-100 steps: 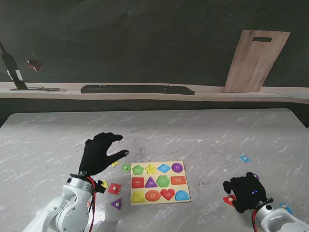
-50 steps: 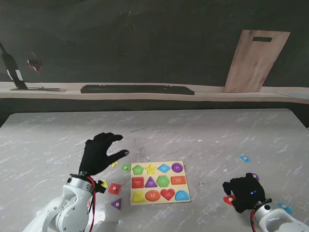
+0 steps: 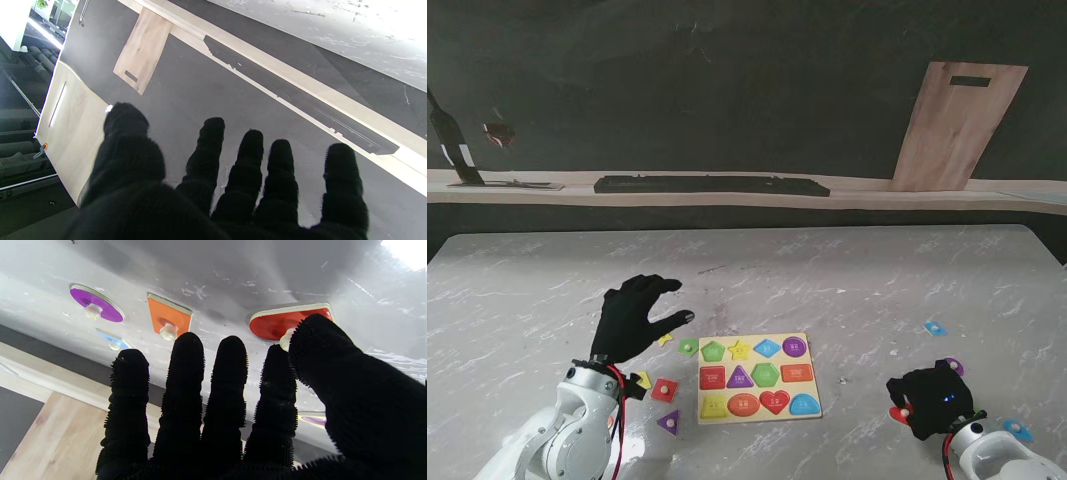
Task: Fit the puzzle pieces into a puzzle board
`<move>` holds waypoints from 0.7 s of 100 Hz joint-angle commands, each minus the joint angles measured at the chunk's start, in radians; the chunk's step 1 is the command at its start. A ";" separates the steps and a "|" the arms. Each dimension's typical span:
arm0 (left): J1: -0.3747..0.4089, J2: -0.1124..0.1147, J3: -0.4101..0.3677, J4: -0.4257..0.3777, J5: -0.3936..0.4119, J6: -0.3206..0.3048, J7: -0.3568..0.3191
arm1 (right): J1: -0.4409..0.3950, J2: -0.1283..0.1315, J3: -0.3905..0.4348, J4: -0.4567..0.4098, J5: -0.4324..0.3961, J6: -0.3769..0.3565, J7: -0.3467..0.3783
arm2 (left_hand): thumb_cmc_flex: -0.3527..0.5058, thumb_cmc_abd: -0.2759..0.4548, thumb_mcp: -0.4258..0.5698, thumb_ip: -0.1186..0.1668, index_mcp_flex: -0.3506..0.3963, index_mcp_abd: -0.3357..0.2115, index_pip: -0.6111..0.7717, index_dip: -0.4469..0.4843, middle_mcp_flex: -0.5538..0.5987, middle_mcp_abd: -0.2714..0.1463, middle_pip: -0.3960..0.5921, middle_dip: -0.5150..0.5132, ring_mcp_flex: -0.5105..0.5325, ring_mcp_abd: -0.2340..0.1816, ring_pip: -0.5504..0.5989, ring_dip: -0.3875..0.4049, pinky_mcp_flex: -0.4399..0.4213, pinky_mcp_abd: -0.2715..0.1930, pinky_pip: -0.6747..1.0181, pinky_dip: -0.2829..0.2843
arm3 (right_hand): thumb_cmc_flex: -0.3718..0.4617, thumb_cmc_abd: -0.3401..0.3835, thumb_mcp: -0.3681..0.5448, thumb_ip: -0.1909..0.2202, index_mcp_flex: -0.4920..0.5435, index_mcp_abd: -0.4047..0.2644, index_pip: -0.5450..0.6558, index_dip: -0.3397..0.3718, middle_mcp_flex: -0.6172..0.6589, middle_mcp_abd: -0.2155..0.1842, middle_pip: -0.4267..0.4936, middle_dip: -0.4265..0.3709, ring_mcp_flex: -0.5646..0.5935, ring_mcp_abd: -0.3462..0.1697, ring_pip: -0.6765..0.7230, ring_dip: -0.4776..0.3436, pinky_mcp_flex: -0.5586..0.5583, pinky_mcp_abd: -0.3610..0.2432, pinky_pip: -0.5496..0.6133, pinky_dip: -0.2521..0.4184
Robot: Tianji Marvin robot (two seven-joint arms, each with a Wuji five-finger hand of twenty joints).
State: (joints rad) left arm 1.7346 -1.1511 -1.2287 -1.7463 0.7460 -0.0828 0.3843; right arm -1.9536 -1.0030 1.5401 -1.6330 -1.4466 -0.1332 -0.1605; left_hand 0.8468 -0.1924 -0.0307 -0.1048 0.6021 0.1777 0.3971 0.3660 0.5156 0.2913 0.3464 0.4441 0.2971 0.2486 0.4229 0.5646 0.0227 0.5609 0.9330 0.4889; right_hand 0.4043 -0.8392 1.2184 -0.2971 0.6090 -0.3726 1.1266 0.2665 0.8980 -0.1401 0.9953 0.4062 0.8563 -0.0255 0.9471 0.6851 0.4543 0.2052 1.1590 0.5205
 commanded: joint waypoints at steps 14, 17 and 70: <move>0.000 -0.003 0.003 0.000 -0.004 0.000 -0.001 | 0.000 -0.007 -0.013 0.008 0.010 0.009 0.012 | 0.013 0.026 -0.009 0.029 -0.026 0.006 -0.021 -0.012 0.010 0.013 -0.021 0.001 0.012 0.020 -0.015 0.003 -0.007 -0.159 0.009 -0.005 | 0.043 0.025 -0.006 -0.035 0.055 -0.070 0.073 -0.035 0.074 -0.033 -0.006 -0.017 0.044 -0.014 0.004 -0.001 0.014 -0.015 0.010 0.009; -0.001 -0.003 0.003 0.000 -0.004 0.000 -0.001 | 0.002 -0.007 -0.016 0.012 0.013 0.010 0.013 | 0.013 0.026 -0.009 0.029 -0.025 0.005 -0.021 -0.012 0.010 0.012 -0.021 0.001 0.013 0.020 -0.015 0.003 -0.007 -0.159 0.009 -0.005 | 0.048 0.043 -0.010 -0.034 0.071 -0.077 0.079 -0.039 0.087 -0.036 -0.007 -0.020 0.049 -0.013 0.006 -0.001 0.016 -0.016 0.011 0.009; 0.003 -0.003 -0.001 -0.002 -0.001 -0.001 0.005 | 0.020 -0.025 -0.021 -0.026 0.110 -0.013 -0.023 | 0.013 0.027 -0.009 0.029 -0.025 0.003 -0.020 -0.012 0.007 0.011 -0.021 0.001 0.012 0.018 -0.015 0.002 -0.006 -0.161 0.010 -0.005 | 0.099 0.007 0.030 -0.037 0.234 0.018 0.084 -0.128 0.284 0.047 -0.104 -0.088 0.154 -0.001 0.011 -0.007 0.078 -0.011 0.036 -0.006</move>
State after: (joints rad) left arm 1.7339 -1.1513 -1.2292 -1.7443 0.7480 -0.0831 0.3880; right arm -1.9372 -1.0168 1.5323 -1.6327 -1.3286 -0.1394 -0.1812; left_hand 0.8468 -0.1924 -0.0307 -0.1048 0.6021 0.1777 0.3970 0.3660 0.5156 0.2916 0.3464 0.4441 0.2971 0.2486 0.4229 0.5646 0.0227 0.5609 0.9330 0.4889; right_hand 0.4554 -0.8341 1.1963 -0.3310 0.7603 -0.3585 1.1612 0.1336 1.1215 -0.1302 0.8933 0.3285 0.9781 -0.0278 0.9470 0.6811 0.5193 0.2034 1.1670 0.5205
